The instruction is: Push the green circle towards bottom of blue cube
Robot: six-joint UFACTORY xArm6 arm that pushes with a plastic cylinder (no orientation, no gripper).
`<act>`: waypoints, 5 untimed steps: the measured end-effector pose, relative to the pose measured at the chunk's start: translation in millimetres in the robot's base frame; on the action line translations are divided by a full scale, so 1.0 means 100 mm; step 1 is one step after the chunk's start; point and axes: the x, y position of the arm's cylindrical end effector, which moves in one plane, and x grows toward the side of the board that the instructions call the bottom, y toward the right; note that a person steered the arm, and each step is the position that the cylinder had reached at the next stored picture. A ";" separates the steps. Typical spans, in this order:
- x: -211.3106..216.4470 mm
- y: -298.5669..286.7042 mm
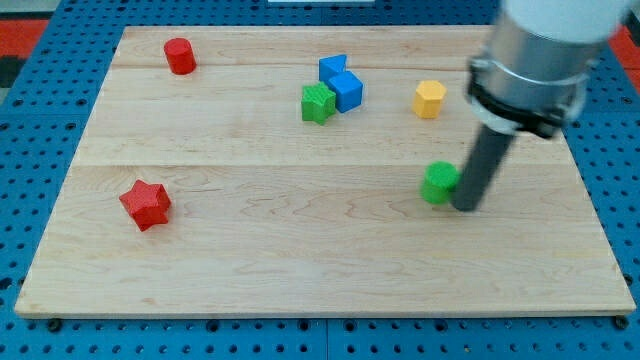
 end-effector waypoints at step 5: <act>-0.49 -0.52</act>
